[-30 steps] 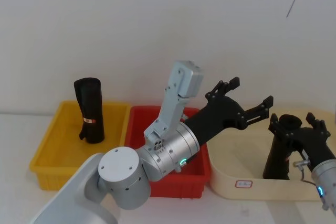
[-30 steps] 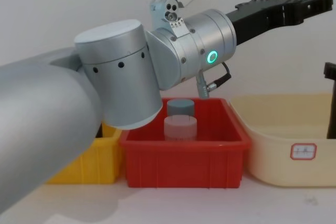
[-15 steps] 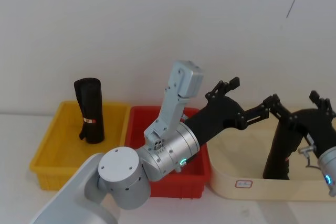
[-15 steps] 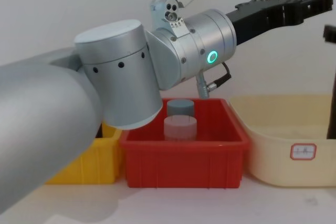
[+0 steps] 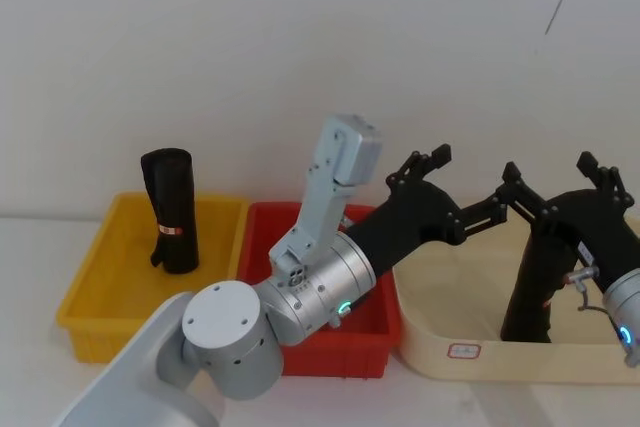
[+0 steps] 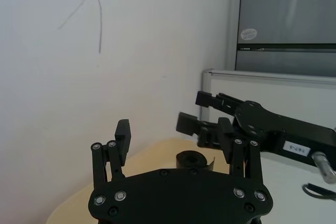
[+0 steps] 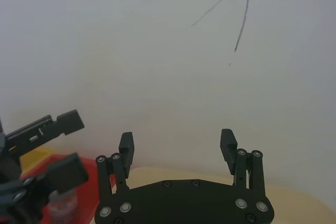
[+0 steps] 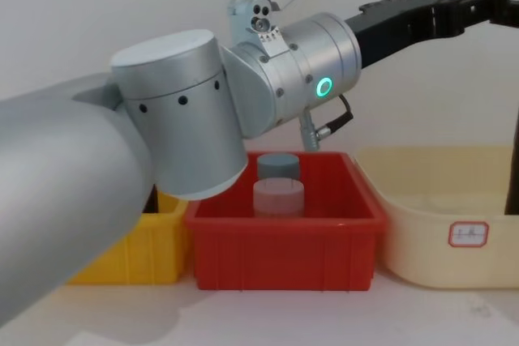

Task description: Pick up the garbage bag with the one hand and transfer it to the other hand.

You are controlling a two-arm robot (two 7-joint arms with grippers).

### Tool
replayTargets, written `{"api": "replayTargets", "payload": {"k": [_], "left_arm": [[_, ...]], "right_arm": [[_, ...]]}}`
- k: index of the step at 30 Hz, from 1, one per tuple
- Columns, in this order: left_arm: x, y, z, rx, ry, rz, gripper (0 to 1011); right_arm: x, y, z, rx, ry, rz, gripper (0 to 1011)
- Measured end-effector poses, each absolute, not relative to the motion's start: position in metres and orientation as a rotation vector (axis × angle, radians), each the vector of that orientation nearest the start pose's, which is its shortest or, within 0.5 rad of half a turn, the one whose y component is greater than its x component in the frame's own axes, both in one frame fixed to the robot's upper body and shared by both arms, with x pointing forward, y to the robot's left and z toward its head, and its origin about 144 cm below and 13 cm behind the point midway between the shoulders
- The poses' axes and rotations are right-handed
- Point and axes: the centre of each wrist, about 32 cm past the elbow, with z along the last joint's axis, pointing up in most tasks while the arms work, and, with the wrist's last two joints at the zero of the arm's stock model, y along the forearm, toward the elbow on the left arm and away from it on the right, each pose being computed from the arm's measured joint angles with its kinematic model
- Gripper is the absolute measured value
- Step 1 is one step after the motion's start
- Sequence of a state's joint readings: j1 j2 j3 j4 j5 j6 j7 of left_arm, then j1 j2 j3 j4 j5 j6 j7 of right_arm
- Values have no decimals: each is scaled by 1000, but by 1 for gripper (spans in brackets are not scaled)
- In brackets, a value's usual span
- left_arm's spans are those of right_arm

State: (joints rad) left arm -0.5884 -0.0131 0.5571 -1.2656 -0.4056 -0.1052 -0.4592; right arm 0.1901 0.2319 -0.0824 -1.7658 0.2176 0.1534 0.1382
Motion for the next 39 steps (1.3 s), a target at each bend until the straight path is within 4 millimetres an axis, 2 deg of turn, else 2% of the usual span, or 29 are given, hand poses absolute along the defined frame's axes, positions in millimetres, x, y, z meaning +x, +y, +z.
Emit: {"api": "replayTargets", "payload": {"k": [9, 22, 29, 39], "left_arm": [[562, 73, 1265, -323, -163, 619, 1002], [541, 112, 1268, -335, -216, 782, 1001], [526, 134, 1271, -332, -242, 879, 1001], [502, 169, 1276, -316, -289, 1040, 1001]], "right_arm": [[490, -250, 1265, 118, -154, -1286, 1001], [491, -241, 1261, 111, -122, -1242, 1001], [493, -231, 1259, 106, -111, -1186, 1002], [494, -206, 1258, 91, -95, -1053, 1001]]}}
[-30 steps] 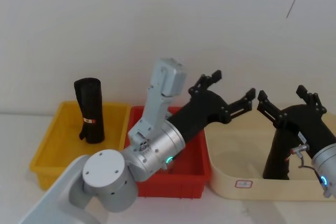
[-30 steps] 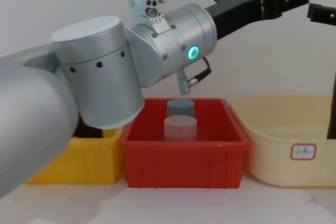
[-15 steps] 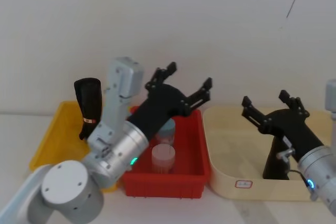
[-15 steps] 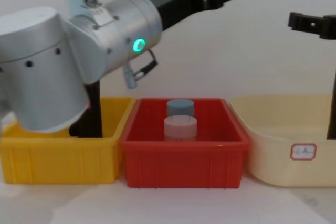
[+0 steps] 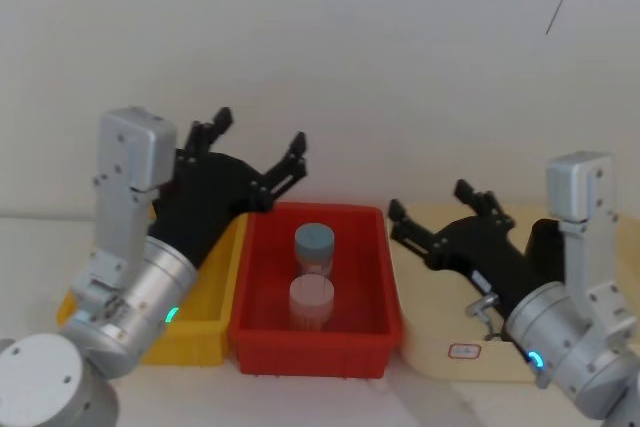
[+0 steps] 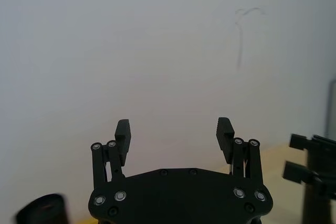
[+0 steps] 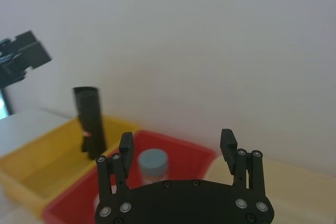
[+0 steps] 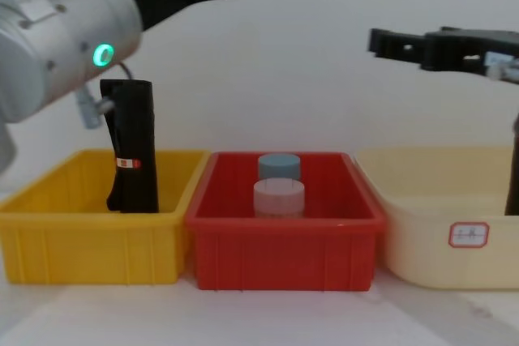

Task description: Pick up the garbage bag with the one hand and transfer it to the other hand.

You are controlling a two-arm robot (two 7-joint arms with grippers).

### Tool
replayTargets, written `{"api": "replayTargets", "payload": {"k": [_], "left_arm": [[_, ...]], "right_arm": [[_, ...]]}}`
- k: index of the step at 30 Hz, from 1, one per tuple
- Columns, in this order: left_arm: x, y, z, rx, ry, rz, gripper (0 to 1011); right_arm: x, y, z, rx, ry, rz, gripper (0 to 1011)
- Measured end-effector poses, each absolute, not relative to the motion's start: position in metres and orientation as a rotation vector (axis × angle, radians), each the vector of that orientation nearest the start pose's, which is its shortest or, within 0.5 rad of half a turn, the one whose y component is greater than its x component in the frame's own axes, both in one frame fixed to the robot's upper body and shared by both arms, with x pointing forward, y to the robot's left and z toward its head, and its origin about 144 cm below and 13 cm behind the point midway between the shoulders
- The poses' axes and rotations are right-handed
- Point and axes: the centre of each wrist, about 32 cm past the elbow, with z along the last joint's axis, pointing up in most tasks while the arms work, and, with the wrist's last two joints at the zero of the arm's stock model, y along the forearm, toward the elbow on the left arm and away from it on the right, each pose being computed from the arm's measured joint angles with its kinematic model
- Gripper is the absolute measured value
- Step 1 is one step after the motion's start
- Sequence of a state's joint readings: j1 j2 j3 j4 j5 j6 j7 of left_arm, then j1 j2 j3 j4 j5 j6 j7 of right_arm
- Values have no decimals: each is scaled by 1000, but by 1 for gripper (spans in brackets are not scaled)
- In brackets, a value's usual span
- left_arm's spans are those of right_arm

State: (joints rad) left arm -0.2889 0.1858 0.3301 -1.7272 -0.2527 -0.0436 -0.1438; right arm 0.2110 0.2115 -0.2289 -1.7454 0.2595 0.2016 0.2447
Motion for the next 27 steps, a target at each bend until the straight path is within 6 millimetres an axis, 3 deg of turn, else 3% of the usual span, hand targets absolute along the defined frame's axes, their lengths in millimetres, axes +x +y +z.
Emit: {"api": "replayTargets", "payload": {"k": [10, 27], "left_arm": [[487, 189, 1281, -295, -318, 1130, 1001], [477, 200, 1285, -280, -339, 1183, 1001]], "right_arm": [[493, -182, 1250, 47, -63, -921, 1001], [494, -157, 1237, -100, -80, -714, 1001]]}}
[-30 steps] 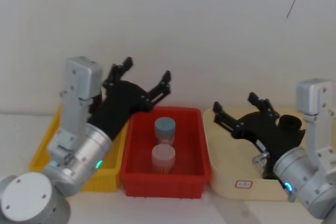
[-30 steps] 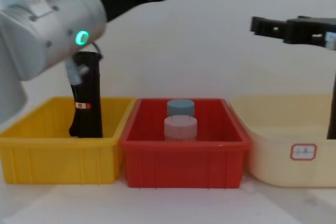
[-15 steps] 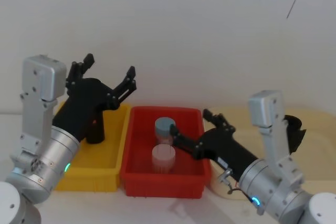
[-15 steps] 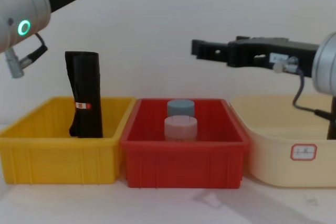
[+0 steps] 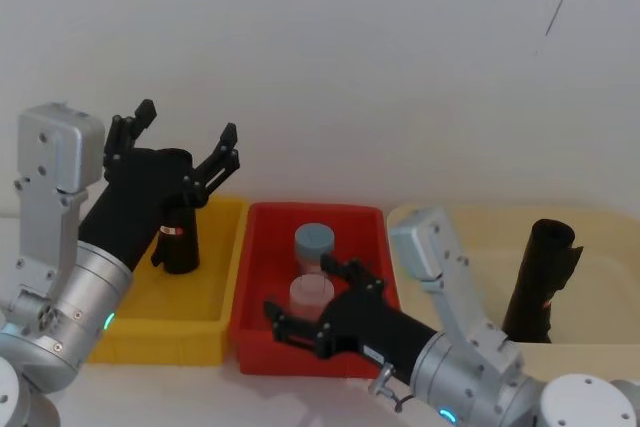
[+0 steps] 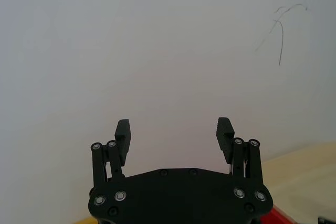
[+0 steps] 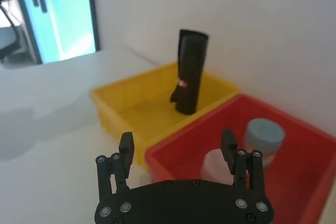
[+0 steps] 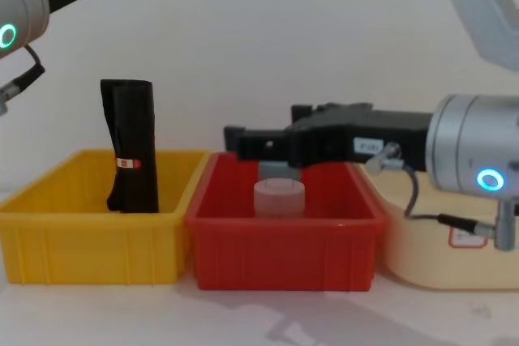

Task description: Pick up the garbage bag with the one hand and transfer it to the other hand.

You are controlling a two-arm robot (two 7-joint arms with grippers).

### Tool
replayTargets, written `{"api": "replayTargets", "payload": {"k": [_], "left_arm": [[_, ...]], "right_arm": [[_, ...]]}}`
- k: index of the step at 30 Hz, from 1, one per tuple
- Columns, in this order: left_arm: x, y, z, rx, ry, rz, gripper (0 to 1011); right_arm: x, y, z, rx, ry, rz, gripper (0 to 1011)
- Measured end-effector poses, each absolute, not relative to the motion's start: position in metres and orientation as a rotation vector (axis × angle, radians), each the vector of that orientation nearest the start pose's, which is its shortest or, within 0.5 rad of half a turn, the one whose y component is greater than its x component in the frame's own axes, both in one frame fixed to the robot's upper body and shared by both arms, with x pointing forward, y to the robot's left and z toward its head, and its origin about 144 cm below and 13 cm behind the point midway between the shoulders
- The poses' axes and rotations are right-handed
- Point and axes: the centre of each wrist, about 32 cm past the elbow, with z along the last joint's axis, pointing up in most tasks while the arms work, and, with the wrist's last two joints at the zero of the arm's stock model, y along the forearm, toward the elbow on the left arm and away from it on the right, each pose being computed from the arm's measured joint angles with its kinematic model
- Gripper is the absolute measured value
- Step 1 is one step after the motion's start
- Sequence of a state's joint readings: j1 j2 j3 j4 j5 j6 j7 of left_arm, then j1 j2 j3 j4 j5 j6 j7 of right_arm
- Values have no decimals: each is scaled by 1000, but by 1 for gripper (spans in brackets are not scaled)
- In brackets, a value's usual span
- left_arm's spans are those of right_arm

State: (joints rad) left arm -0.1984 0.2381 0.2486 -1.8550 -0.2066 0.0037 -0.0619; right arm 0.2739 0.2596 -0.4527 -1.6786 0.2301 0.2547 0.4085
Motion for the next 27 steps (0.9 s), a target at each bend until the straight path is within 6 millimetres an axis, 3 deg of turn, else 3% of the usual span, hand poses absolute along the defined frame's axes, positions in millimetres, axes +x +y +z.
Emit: {"api": "replayTargets", "payload": {"k": [27], "left_arm": [[474, 204, 1286, -275, -346, 1199, 1001]], "right_arm": [[538, -155, 1232, -204, -41, -698, 1001]]}}
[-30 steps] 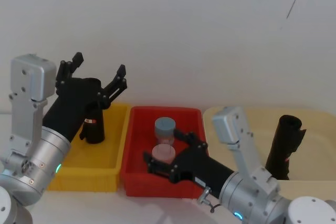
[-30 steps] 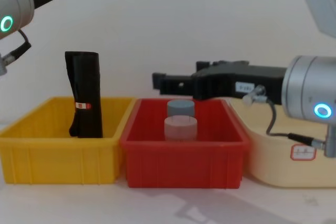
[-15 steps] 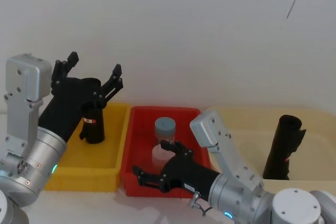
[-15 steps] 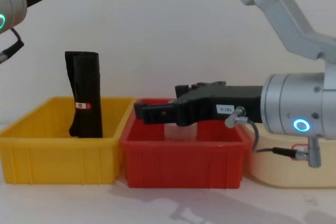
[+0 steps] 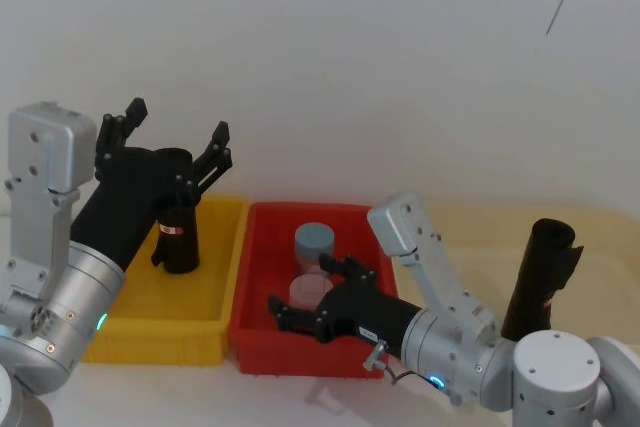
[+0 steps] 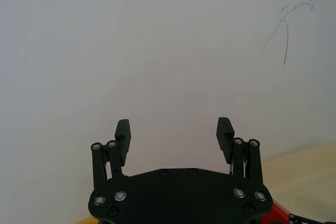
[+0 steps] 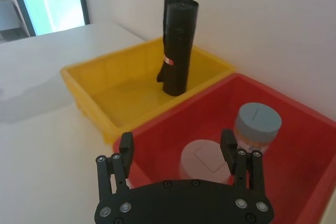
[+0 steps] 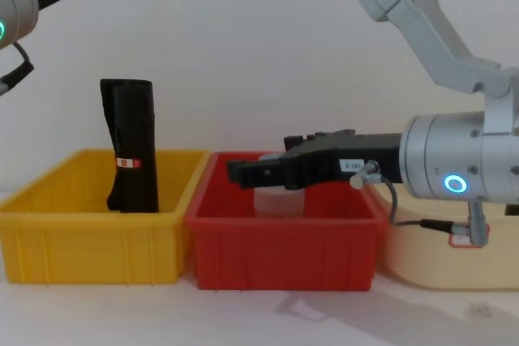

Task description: Pick up the garbage bag with the one hand and transfer it to the other hand.

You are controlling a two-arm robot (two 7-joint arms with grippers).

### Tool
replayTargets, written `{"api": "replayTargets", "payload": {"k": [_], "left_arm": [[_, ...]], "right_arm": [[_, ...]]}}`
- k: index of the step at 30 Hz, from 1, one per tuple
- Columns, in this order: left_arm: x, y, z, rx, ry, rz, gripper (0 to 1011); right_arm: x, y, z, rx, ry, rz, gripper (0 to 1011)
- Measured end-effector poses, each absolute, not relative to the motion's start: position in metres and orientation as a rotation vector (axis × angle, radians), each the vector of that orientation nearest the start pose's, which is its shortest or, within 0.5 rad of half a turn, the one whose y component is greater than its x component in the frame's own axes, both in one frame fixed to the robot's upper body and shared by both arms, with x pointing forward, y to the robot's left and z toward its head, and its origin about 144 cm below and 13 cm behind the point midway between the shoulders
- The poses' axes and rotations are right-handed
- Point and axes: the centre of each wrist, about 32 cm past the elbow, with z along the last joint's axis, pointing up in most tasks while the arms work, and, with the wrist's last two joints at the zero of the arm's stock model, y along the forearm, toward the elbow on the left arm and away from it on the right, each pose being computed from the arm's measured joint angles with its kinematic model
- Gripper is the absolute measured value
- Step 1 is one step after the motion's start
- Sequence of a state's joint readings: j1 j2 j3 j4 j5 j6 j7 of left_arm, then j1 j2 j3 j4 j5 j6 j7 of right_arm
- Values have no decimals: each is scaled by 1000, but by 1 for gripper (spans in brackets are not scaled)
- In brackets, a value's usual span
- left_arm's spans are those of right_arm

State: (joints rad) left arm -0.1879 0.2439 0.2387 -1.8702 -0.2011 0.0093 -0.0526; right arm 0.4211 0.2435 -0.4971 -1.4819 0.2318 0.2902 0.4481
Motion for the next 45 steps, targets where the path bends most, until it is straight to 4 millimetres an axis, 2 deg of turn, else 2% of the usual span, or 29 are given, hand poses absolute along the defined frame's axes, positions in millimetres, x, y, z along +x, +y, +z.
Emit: {"api": "replayTargets", "payload": {"k": [19, 34, 38, 44, 45], "left_arm": [[474, 204, 1286, -275, -347, 1201, 1001], [474, 204, 1286, -275, -347, 1201, 1001], [474, 204, 1286, -275, -347, 1201, 1001], [474, 204, 1286, -275, -346, 1201, 1001], [474, 204, 1286, -275, -347, 1201, 1001]], "right_arm": [[557, -165, 1219, -252, -5, -705, 1001], [565, -164, 1214, -269, 6, -706, 995], [566, -163, 1213, -271, 9, -706, 928], [566, -160, 1212, -277, 15, -712, 762], [566, -159, 1211, -278, 17, -714, 710]]}}
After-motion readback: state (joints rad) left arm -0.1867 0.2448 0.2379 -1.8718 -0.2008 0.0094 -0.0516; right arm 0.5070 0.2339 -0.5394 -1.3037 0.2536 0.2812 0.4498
